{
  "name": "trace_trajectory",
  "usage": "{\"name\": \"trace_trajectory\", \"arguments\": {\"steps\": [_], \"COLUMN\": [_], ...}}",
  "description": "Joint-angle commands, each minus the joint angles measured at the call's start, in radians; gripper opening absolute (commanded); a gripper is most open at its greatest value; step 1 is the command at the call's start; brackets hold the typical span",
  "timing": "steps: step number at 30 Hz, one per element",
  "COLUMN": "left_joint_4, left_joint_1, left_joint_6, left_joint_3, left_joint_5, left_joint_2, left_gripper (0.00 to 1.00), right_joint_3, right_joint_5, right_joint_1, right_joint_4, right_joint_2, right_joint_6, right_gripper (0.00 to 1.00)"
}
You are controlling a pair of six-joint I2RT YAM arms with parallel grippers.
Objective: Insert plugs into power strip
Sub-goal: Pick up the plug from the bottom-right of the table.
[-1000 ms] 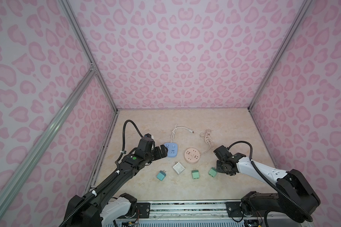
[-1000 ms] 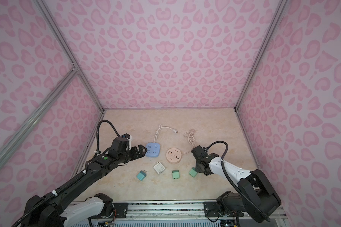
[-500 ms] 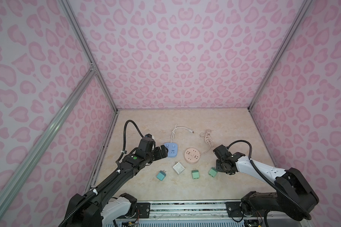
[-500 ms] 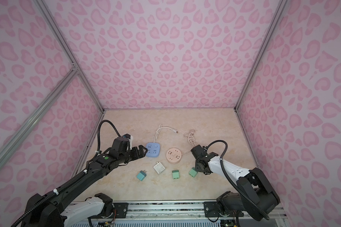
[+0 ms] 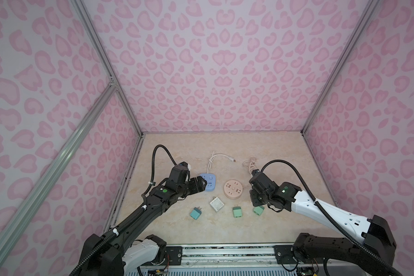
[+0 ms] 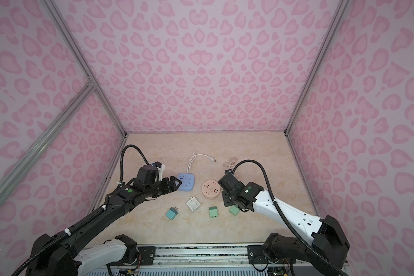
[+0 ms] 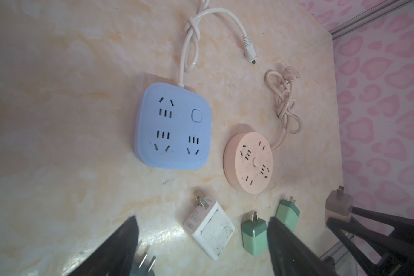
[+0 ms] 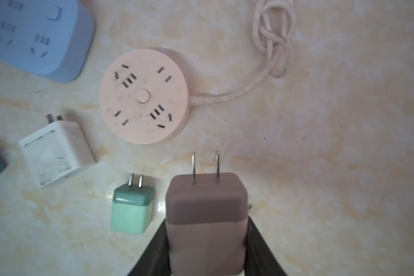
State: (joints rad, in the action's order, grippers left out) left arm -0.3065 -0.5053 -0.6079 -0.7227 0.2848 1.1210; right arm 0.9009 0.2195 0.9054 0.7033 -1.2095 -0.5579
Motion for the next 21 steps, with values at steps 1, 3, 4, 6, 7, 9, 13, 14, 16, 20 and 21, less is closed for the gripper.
{"name": "trace_trajectory", "arguments": {"steps": [1, 3, 4, 6, 7, 9, 13, 14, 16, 20, 21], "left_joint_4": [0.057, 0.063, 0.068, 0.089, 0.101, 0.11, 0.121, 0.121, 0.124, 0.121, 0.117], "left_joint_1": [-0.025, -0.052, -0.067, -0.091, -0.104, -0.129, -0.163, -0.172, -0.185, -0.206, -0.211], "left_joint_6": [-0.04, -0.057, -0.065, -0.088, -0.099, -0.11, -0.118, -0.121, -0.124, -0.128, -0.128], "left_joint_3": [-0.022, -0.034, -0.04, -0.043, -0.047, -0.054, -0.066, -0.066, -0.067, -0.066, -0.065], "left_joint_5": [0.051, 0.048, 0.047, 0.052, 0.053, 0.049, 0.047, 0.045, 0.04, 0.031, 0.027], "left_joint_2": [0.011, 0.022, 0.027, 0.036, 0.042, 0.051, 0.059, 0.058, 0.053, 0.042, 0.039], "left_gripper": [0.86, 0.86, 0.86, 0.85, 0.84, 0.83, 0.63, 0.6, 0.51, 0.39, 0.31], "right_joint_3": [0.049, 0.095, 0.117, 0.156, 0.171, 0.195, 0.216, 0.216, 0.217, 0.225, 0.223], "right_joint_5": [-0.093, -0.085, -0.087, -0.084, -0.088, -0.086, -0.088, -0.092, -0.1, -0.098, -0.094], "right_joint_1": [0.07, 0.128, 0.157, 0.204, 0.226, 0.256, 0.277, 0.278, 0.278, 0.276, 0.276], "right_joint_4": [-0.009, -0.005, -0.005, -0.009, -0.015, -0.022, -0.033, -0.041, -0.055, -0.069, -0.076], "right_joint_2": [-0.024, -0.058, -0.079, -0.118, -0.136, -0.164, -0.193, -0.197, -0.203, -0.211, -0.212], "right_joint_6": [0.033, 0.037, 0.041, 0.041, 0.042, 0.049, 0.056, 0.058, 0.058, 0.059, 0.059], "right_gripper": [0.0, 0.0, 0.0, 0.0, 0.0, 0.0, 0.0, 0.0, 0.0, 0.0, 0.0]}}
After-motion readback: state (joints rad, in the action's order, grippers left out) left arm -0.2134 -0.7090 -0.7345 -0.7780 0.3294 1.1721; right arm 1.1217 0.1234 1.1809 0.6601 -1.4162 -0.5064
